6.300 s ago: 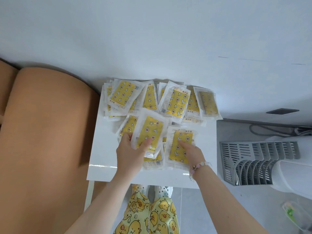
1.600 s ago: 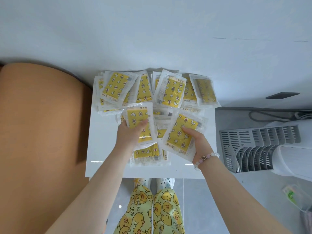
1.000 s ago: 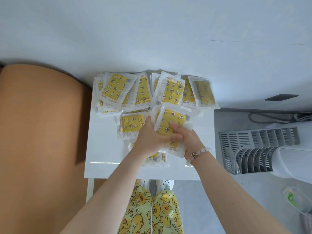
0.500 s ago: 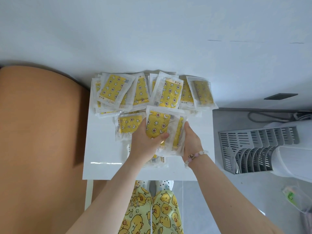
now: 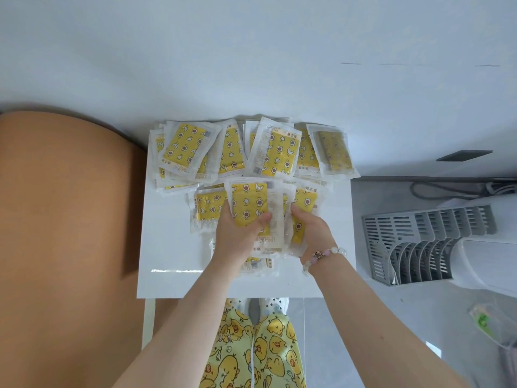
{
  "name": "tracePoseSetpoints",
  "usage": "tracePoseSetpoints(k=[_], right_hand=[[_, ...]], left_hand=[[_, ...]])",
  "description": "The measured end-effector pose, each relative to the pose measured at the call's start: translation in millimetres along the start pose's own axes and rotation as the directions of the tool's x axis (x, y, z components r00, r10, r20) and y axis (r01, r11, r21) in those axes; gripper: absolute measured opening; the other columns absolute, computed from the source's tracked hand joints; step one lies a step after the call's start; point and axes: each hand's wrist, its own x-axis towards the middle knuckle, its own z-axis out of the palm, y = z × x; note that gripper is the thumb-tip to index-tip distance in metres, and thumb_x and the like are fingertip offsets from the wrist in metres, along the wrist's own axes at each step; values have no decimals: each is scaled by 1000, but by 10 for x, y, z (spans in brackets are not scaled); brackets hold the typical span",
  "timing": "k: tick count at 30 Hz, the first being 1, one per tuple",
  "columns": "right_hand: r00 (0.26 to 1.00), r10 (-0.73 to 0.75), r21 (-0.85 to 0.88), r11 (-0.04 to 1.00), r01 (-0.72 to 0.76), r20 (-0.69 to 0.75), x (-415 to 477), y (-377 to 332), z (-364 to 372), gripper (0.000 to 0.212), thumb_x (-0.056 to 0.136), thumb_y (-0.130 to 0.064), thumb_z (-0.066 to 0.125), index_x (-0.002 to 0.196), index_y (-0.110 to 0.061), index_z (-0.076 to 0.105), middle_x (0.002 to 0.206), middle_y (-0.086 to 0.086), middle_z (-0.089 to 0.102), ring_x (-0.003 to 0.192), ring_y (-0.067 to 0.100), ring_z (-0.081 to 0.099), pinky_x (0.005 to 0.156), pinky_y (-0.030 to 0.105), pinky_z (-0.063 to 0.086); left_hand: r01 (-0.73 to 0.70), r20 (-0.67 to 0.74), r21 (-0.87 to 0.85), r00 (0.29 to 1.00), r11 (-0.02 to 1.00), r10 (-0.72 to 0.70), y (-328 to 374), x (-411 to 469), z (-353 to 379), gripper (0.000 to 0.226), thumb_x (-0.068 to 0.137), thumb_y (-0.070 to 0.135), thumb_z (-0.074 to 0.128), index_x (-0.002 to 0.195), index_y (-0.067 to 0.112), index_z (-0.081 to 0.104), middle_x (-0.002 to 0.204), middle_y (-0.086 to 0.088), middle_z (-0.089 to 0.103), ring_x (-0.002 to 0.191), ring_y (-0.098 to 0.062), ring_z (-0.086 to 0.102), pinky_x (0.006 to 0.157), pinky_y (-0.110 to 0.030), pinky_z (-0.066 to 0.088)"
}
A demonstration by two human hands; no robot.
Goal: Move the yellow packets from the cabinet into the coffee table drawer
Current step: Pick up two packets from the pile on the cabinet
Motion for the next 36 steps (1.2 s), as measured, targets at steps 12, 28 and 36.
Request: tracePoseSetpoints(k=[12,28,36], right_hand=[[996,-64,-133,990,56,-56,-173,-210,47,36,72,-39,74,100,-19,65,102,1,68,94,24,64,87,44,53],[950,-311,-115,945,306,-30,-1722,-1461,-170,6,89,-13,62,85,-16,59,79,1,65,69,15,62,60,28,50],[876,-476,-110,877,467,-77,-2588,-2029,-517,18,90,-27,63,98,-12,60,84,0,64,71,16,61,63,26,49]], left_hand=[[155,58,-29,987,987,-153,182,-12,-114,36,71,19,80,104,19,64,95,2,71,76,-5,69,53,-22,54],[-72,203,74,978,995,56,1864,-912,198,31,91,35,59,118,18,59,111,-3,68,98,-21,66,78,-38,56],[-264,456,213,878,941,144,2680,-1544,622,23,89,20,65,112,20,61,105,0,70,95,-20,67,75,-33,53]])
